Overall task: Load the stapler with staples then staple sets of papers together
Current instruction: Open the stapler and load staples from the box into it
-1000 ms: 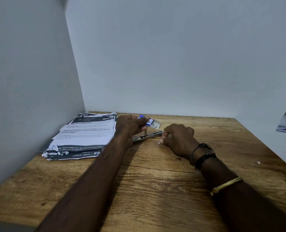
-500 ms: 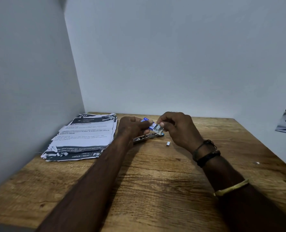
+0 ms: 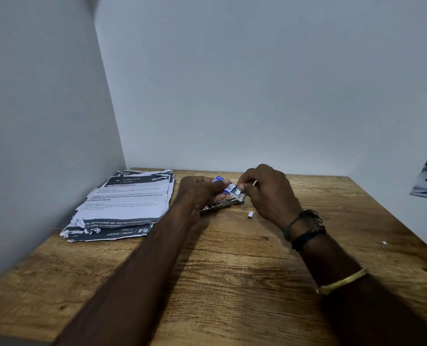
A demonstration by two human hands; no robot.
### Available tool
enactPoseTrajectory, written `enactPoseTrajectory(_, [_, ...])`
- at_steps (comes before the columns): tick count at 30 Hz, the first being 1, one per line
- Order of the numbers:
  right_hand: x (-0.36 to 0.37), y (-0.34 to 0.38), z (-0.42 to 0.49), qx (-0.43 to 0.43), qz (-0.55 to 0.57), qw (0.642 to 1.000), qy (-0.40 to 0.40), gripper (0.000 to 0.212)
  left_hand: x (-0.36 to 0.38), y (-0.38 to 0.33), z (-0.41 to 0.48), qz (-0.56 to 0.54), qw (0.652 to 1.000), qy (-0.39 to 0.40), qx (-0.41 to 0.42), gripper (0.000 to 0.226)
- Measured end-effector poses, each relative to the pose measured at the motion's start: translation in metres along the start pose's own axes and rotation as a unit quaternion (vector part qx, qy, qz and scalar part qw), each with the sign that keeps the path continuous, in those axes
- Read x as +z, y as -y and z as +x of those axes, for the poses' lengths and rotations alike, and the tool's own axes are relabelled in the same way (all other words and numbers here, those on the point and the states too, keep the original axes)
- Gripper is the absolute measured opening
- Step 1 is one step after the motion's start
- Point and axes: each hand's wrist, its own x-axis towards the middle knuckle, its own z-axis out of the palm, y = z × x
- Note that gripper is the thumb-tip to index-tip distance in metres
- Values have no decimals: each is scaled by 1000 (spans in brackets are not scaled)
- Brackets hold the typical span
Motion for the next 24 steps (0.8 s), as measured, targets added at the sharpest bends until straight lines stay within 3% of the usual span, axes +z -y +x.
enactPoseTrajectory(4, [-2, 2, -1, 2, 26, 1000, 11, 7, -1, -1, -1, -22, 1000, -13, -9, 34])
enactPoseTrajectory(6, [-2, 2, -1, 1, 25, 1000, 16, 11, 0, -3, -2, -32, 999, -16, -15, 27])
enactPoseTrajectory(13, [-4, 10, -4, -49, -96, 987, 120, 45, -3, -3, -2, -45, 998, -36, -27, 19])
enactPoseTrajectory(16, [-8, 15, -4, -15, -27, 993, 115, 51, -2, -5, -4, -51, 997, -42, -29, 21])
enactPoseTrajectory(24, [-11, 2, 4, 83, 166, 981, 54, 36, 3, -9, -8, -49, 997, -46, -23, 20])
